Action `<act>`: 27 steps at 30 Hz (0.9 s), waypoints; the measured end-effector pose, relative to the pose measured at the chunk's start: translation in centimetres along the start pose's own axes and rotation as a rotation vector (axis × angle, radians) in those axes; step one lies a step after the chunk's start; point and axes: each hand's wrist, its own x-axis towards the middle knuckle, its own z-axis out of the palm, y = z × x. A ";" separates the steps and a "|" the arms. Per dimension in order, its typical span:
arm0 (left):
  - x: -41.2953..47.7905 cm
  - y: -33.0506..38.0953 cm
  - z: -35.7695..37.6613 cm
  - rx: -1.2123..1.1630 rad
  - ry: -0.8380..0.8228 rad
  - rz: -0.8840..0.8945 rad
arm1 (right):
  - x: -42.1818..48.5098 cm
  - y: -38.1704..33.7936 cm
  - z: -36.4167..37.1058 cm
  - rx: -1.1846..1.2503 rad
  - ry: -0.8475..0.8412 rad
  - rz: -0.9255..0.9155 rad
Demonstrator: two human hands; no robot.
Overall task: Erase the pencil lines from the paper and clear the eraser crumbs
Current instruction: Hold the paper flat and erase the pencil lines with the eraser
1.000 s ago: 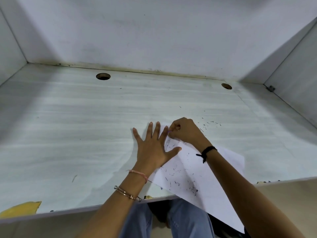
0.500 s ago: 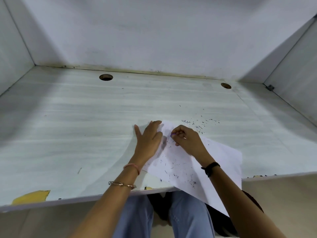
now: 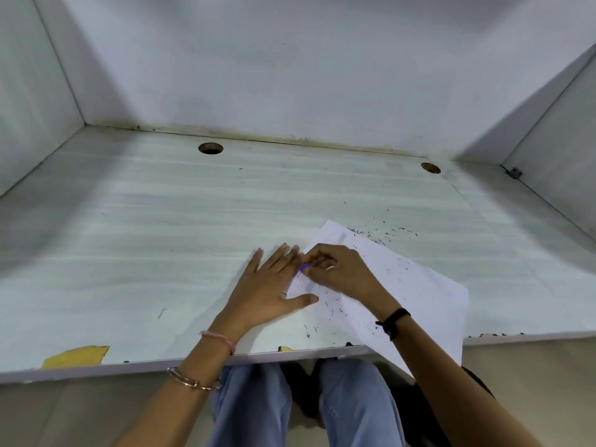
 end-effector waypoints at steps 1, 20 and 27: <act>-0.1 0.1 0.2 0.019 0.019 -0.010 | -0.1 -0.1 0.6 -0.007 -0.016 -0.008; 0.3 0.3 1.1 0.092 0.060 -0.052 | 1.3 -2.0 0.2 -0.256 0.006 -0.005; 0.3 0.2 1.2 0.128 0.075 -0.051 | 0.2 -2.7 0.6 -0.237 -0.107 0.011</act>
